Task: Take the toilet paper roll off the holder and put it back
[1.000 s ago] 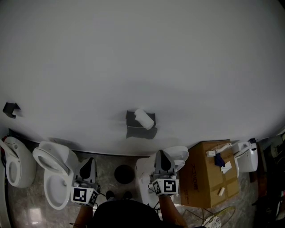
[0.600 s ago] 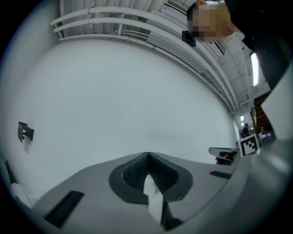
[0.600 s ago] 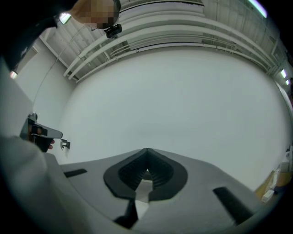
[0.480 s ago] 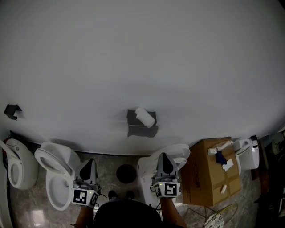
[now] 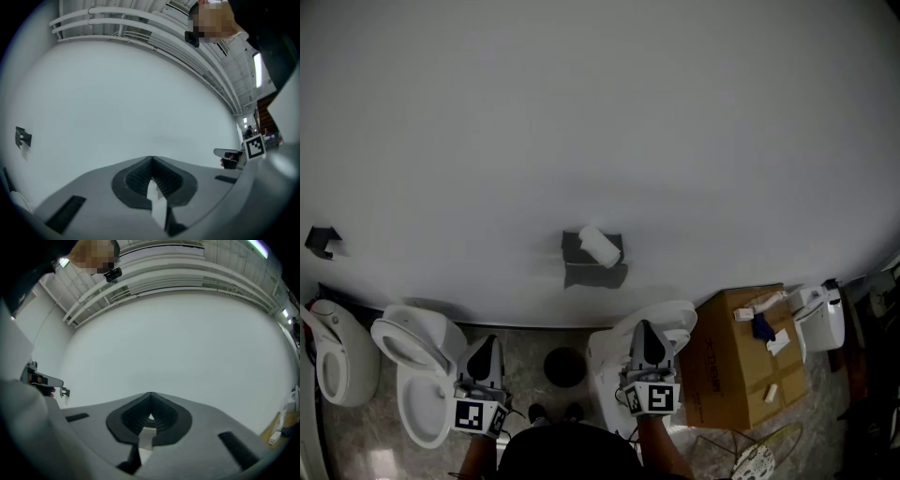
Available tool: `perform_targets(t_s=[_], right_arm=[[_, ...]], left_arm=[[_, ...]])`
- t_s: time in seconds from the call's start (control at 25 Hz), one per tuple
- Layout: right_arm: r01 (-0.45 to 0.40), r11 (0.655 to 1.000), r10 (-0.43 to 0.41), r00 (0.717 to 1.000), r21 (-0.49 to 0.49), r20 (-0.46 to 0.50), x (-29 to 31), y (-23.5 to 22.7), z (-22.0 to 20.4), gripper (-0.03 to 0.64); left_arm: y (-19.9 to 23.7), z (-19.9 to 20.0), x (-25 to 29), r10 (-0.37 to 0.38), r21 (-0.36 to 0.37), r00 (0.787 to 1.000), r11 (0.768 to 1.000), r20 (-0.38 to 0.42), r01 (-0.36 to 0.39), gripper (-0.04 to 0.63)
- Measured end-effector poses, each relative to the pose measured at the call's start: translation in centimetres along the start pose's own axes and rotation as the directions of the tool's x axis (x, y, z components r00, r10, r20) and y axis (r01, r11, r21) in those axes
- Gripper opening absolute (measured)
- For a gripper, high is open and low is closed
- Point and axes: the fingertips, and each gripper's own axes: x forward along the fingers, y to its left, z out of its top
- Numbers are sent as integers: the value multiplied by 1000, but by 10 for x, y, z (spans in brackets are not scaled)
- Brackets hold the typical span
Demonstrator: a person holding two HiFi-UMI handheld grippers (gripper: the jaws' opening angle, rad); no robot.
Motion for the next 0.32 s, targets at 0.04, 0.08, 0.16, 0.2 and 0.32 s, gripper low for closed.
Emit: perform_targets(t_s=[0.04,0.08,0.16,0.2,0.32], right_arm=[[1,1000,-1,1000,-3,0,0,-1,0,2],[2,1000,-2,1000,-5,0,-1,-1,1,2],[2,1000,-2,1000,-9,0,-1,-1,1,2],[1,1000,-1,1000,-11,1,-1,-2,2,2],[2,1000,-2,1000,-15,3,0,-3,2,2]], left_arm=[[-1,0,1,-3,-1,1000,1000,1,3,3],[-1,0,2,-5,-3,1000,1000,2,5,3],[-1,1,4,-8,-6,1000,1000,5,8,3],[-1,1,5,-8,-7,1000,1000,4,8,3],[-2,0,7,-10,-9,1000,1000,0,10,3]])
